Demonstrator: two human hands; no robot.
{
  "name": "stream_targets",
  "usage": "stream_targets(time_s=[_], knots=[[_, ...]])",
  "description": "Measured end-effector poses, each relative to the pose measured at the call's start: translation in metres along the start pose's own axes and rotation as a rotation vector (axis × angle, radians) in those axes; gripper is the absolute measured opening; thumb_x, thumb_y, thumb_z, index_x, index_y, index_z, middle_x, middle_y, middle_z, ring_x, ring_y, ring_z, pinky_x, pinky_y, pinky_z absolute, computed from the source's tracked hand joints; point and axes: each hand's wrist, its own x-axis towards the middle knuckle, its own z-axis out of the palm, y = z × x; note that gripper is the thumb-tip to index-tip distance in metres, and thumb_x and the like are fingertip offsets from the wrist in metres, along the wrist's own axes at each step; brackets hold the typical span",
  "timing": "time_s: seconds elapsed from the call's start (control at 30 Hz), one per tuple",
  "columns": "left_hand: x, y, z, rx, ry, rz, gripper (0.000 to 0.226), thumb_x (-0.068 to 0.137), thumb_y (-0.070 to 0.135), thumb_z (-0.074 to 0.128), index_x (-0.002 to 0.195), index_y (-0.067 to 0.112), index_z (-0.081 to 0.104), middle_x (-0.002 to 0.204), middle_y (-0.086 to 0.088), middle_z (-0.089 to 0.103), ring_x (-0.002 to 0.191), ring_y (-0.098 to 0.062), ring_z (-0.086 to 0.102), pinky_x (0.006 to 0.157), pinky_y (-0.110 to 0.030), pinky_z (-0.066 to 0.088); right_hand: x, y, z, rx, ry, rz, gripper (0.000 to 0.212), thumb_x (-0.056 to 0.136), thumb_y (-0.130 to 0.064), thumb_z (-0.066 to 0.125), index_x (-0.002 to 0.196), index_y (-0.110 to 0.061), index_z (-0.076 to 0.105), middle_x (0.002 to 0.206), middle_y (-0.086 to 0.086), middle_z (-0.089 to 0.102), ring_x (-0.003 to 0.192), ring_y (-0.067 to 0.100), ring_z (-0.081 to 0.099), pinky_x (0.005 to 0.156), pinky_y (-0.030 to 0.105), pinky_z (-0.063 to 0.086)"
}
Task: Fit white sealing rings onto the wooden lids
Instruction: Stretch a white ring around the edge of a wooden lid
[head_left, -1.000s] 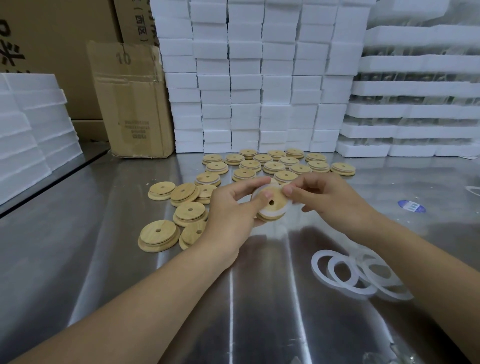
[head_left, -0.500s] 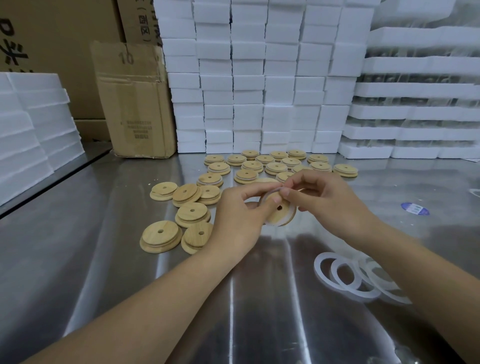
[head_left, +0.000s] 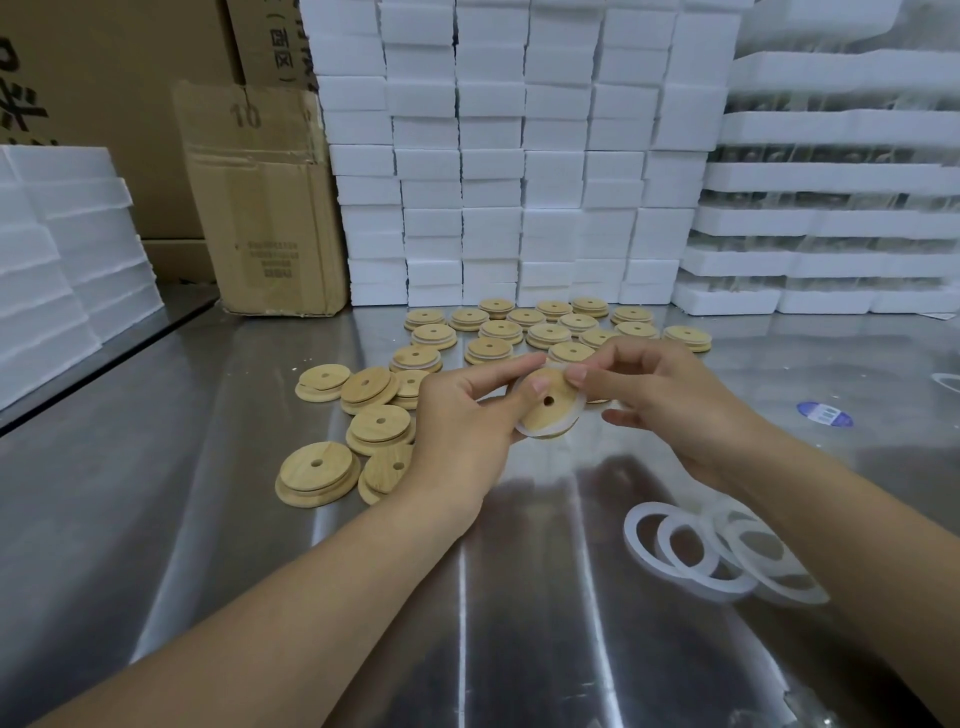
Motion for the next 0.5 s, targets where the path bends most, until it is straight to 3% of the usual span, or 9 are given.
stream_targets(time_s=[0.1, 0.2, 0.33, 0.43, 0.5], knots=[[-0.0010, 0.0001, -0.0005, -0.108, 0.019, -0.028, 0.022, 0.093, 0.006, 0.079, 0.113, 0.014, 0.082, 0.113, -0.003, 0.082, 0.103, -0.015, 0.079, 0.075, -0.026, 0.064, -0.0002, 0.0001, 0.0006, -0.006, -0.002, 0.021, 0.024, 0.088, -0.041, 0.080, 0.069, -0.028, 0.074, 0.090, -0.004, 0.081, 0.084, 0.003, 0.074, 0.083, 0.033, 0.046], [-0.0024, -0.0013, -0.0008, -0.146, 0.039, -0.042, 0.020, 0.093, 0.008, 0.080, 0.112, 0.016, 0.082, 0.112, -0.002, 0.082, 0.103, -0.016, 0.079, 0.077, -0.031, 0.066, 0.0002, 0.0005, 0.0011, 0.006, -0.007, 0.005, 0.020, 0.089, -0.037, 0.081, 0.074, -0.025, 0.076, 0.091, -0.002, 0.080, 0.086, 0.007, 0.074, 0.085, 0.032, 0.049], [0.0000, -0.0030, -0.0001, -0.026, -0.022, -0.062, 0.027, 0.099, 0.007, 0.073, 0.118, 0.024, 0.078, 0.114, -0.004, 0.079, 0.103, -0.016, 0.077, 0.074, -0.036, 0.067, 0.0006, -0.0003, -0.0007, -0.019, -0.007, -0.103, 0.018, 0.093, -0.024, 0.079, 0.089, -0.006, 0.077, 0.094, 0.017, 0.076, 0.083, 0.013, 0.066, 0.081, 0.028, 0.051], [0.0012, -0.0038, 0.0002, 0.054, -0.102, -0.152, 0.026, 0.103, 0.015, 0.067, 0.125, 0.025, 0.076, 0.116, 0.000, 0.080, 0.108, -0.015, 0.076, 0.083, -0.037, 0.067, 0.0003, -0.0004, 0.0012, -0.140, -0.025, -0.187, 0.010, 0.094, -0.017, 0.077, 0.090, -0.008, 0.078, 0.075, -0.002, 0.073, 0.068, 0.005, 0.062, 0.068, 0.017, 0.048], [0.0012, -0.0027, 0.0009, -0.012, -0.150, -0.227, 0.023, 0.106, 0.021, 0.063, 0.122, 0.020, 0.079, 0.115, -0.002, 0.081, 0.109, -0.017, 0.077, 0.091, -0.041, 0.065, 0.0009, 0.0005, 0.0025, -0.171, -0.014, -0.218, 0.007, 0.096, -0.013, 0.076, 0.093, -0.006, 0.077, 0.078, -0.001, 0.073, 0.067, 0.005, 0.061, 0.066, 0.018, 0.048]])
